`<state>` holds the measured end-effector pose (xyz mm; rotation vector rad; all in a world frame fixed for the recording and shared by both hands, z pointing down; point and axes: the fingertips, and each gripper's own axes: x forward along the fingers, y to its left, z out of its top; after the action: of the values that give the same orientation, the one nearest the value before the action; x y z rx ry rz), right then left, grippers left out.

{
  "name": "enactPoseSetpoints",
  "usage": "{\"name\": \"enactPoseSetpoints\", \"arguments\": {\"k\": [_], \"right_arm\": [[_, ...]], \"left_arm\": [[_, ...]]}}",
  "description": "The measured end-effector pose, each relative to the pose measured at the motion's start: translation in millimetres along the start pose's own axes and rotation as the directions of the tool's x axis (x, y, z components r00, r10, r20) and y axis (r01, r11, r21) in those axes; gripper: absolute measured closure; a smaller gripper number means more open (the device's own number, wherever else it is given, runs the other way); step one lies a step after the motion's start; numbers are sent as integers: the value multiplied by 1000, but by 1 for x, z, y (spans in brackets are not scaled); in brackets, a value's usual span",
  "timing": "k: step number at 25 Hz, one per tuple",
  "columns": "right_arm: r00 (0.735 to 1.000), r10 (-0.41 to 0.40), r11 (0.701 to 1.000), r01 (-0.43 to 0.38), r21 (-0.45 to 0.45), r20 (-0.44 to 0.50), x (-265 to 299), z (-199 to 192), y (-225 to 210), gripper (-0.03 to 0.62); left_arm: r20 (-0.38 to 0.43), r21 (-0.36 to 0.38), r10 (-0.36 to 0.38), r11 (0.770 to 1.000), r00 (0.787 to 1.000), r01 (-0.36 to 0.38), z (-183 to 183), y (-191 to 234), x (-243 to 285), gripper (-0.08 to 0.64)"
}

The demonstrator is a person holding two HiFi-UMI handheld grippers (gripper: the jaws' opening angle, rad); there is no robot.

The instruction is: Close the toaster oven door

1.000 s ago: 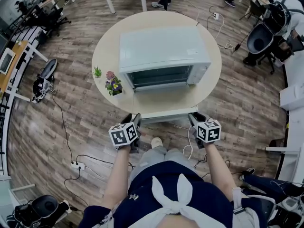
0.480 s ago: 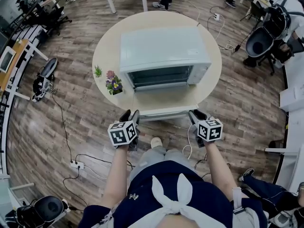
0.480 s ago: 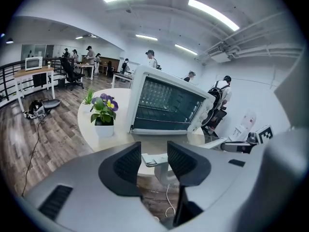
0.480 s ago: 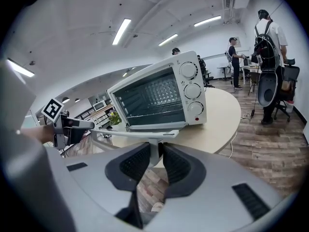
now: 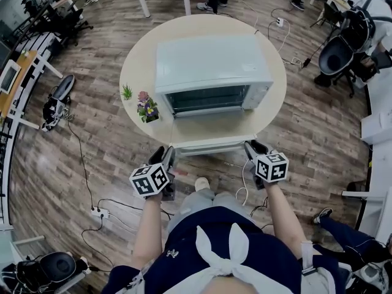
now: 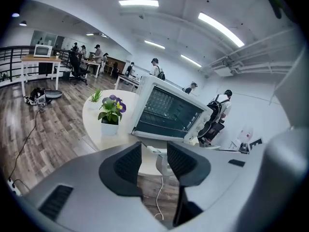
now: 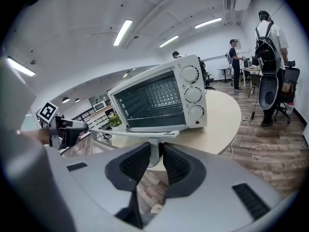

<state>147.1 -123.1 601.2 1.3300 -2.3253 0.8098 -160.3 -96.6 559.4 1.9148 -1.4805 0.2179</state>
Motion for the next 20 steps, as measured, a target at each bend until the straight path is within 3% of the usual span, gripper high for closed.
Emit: {"name": "enactPoseSetpoints", "arguments": {"k": [10, 20], "right_arm": [[1000, -1, 1000, 1, 2, 29, -1, 9, 0, 500], [998, 6, 1000, -7, 22, 67, -2, 21, 1, 500]], "left_arm": [[-39, 24, -57, 998, 998, 58, -15, -18, 8, 383], [-43, 42, -55, 998, 998, 57, -11, -25, 25, 390]]}}
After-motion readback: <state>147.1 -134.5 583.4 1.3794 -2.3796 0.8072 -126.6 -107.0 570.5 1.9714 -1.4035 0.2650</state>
